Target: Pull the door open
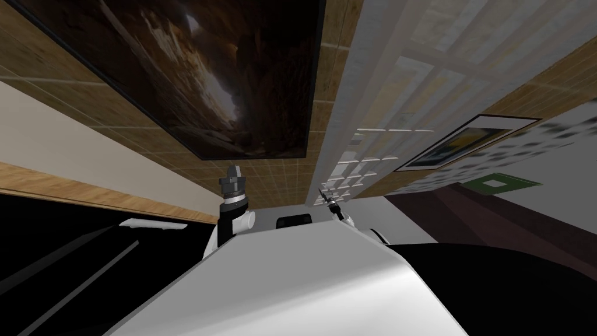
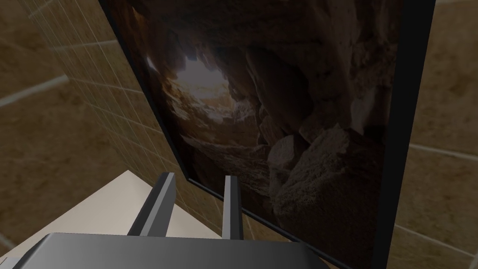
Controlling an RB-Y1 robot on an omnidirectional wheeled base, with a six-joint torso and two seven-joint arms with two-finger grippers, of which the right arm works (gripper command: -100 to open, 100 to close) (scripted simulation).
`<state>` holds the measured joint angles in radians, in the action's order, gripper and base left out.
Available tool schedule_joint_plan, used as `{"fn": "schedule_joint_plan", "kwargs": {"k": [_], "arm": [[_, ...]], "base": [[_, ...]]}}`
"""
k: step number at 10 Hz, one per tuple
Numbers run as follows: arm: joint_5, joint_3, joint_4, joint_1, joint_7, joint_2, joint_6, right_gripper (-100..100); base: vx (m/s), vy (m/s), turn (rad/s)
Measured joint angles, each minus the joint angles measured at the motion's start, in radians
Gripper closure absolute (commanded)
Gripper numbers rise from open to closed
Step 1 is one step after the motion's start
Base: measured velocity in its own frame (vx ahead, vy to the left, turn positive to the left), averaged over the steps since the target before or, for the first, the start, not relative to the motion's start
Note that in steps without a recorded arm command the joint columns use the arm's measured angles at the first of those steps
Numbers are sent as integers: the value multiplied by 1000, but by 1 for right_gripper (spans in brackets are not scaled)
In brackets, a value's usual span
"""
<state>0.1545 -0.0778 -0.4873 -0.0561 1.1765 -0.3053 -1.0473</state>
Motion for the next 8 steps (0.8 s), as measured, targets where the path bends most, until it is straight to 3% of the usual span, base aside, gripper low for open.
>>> {"fn": "schedule_joint_plan", "kwargs": {"k": [2,3,8], "arm": [[-6,-8,-38,30,-10,-12,8,-100],[-6,-9,-39,30,-11,-12,8,100],[-6,-9,-37,29,-9,-13,10,100]], "base": [[121,12,57],[-18,0,-26],[-13,-3,2]]}}
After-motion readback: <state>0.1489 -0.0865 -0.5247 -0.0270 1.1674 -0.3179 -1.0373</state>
